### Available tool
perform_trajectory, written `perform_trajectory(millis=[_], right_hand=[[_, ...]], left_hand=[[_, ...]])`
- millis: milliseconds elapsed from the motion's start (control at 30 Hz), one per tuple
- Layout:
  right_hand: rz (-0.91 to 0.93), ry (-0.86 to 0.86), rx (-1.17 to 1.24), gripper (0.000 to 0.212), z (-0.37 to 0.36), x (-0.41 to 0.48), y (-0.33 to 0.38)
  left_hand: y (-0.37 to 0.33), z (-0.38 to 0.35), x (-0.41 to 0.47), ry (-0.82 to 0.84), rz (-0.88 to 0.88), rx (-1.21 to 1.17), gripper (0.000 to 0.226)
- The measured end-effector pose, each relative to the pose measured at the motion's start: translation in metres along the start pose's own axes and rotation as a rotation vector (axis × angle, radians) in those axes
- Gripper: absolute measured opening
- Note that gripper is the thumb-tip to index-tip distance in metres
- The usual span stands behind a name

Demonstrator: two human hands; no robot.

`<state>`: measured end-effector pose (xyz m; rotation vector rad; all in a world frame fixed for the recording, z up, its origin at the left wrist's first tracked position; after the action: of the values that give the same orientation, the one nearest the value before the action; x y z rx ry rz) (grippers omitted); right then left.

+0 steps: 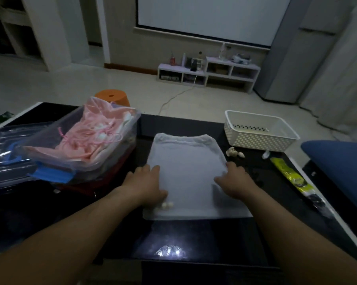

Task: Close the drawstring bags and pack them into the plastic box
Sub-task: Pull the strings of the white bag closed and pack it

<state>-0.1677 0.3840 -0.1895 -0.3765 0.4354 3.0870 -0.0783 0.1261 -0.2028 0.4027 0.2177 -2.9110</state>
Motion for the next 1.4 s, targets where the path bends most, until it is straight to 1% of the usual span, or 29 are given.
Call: perform_trajectory(millis=[33,100,167,200,233,300,333,400,433,467,500,533,567,600,633,667,700,733,767,800,867,933,1000,1100,1133,1167,1267,1300,1400], right_hand=[[-0.025,0.01,-0.005,0.079,-0.001,0.004,-0.005],[-0.064,-0.015,0.048,0.075,-0.003,0.012,-0.009],[-0.088,-0.013,0.136,0.06,0.0,0.015,-0.009],[-0.073,0.007,0.15,0.047,0.001,0.016,-0.009],[-0.051,0.049,0.139,0.036,0.004,0.014,-0.01],[-0.015,0.219,0.077,0.024,0.013,0.009,-0.016],[-0.012,0.337,0.058,0.021,0.018,0.003,-0.019],[-0.039,0.543,0.149,0.02,0.026,-0.005,-0.028],[-0.053,0.549,0.239,0.022,0.029,-0.006,-0.029],[-0.065,0.467,0.345,0.024,0.027,-0.004,-0.03],[-0.065,0.334,0.454,0.027,0.026,-0.001,-0.029],[-0.041,0.208,0.555,0.027,0.022,0.003,-0.027],[-0.013,0.138,0.595,0.022,0.02,0.006,-0.024],[-0.004,0.132,0.548,0.016,0.016,0.009,-0.023],[-0.003,0.186,0.471,0.009,0.014,0.007,-0.02],[-0.031,0.278,0.402,0.008,0.014,0.005,-0.022],[-0.069,0.372,0.379,0.009,0.016,0.001,-0.023],[-0.093,0.417,0.386,0.012,0.018,-0.002,-0.024],[-0.1,0.412,0.429,0.018,0.02,-0.004,-0.023],[-0.108,0.388,0.535,0.026,0.019,-0.004,-0.022],[-0.124,0.348,0.819,0.037,0.014,0.001,-0.019],[-0.13,0.347,1.017,0.047,0.008,0.008,-0.014],[-0.155,0.38,1.117,0.063,0.007,0.014,-0.008],[-0.183,0.503,1.191,0.079,0.013,0.016,-0.003],[-0.176,0.545,1.242,0.079,0.015,0.015,-0.002],[-0.155,0.554,1.296,0.073,0.019,0.013,-0.002],[-0.142,0.453,1.439,0.034,0.028,0.011,-0.002],[-0.156,0.424,1.514,0.028,0.03,0.01,-0.003],[-0.173,0.341,1.662,0.037,0.037,0.008,-0.009]], left_hand=[[-0.001,0.0,0.007,-0.047,0.052,-0.092,0.095],[0.0,0.007,0.017,-0.141,0.149,-0.403,0.098],[0.001,0.014,0.024,-0.177,0.229,-0.665,0.085],[0.003,0.014,0.026,-0.175,0.253,-0.696,0.073],[0.005,0.015,0.026,-0.164,0.261,-0.667,0.057],[0.011,0.018,0.02,-0.055,0.2,-0.518,0.029],[0.014,0.019,0.016,0.022,0.165,-0.454,0.021],[0.022,0.022,0.009,0.139,0.148,-0.445,0.023],[0.026,0.024,0.007,0.138,0.157,-0.494,0.029],[0.029,0.024,0.007,0.097,0.173,-0.549,0.035],[0.028,0.024,0.008,0.031,0.18,-0.61,0.038],[0.028,0.022,0.009,-0.038,0.186,-0.651,0.036],[0.027,0.02,0.013,-0.078,0.185,-0.669,0.031],[0.027,0.018,0.013,-0.092,0.182,-0.664,0.024],[0.028,0.017,0.011,-0.063,0.185,-0.655,0.02],[0.028,0.016,0.009,0.009,0.186,-0.667,0.019],[0.03,0.015,0.008,0.096,0.189,-0.711,0.018],[0.031,0.015,0.005,0.151,0.197,-0.784,0.016],[0.031,0.017,0.005,0.161,0.21,-0.877,0.014],[0.03,0.019,0.006,0.146,0.216,-0.996,0.015],[0.026,0.019,0.014,0.115,0.228,-1.267,0.024],[0.022,0.02,0.023,0.115,0.261,-1.475,0.038],[0.016,0.019,0.031,0.132,0.306,-1.61,0.047],[0.002,0.023,0.034,0.1,0.307,-1.632,0.039],[-0.004,0.024,0.033,0.11,0.277,-1.611,0.04],[-0.008,0.024,0.033,0.121,0.245,-1.586,0.042],[-0.016,0.028,0.028,0.124,0.208,-1.568,0.039],[-0.017,0.03,0.026,0.111,0.205,-1.589,0.034],[-0.025,0.042,0.014,0.117,0.207,-1.808,0.018]])
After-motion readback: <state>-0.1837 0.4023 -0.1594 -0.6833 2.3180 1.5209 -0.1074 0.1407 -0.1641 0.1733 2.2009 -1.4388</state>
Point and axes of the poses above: each hand's wrist, its own x-axis towards the middle knuckle, its own z-axis out of the back of the hand, y = z × x, the point moved 1 cm from there along x, towards the middle knuckle
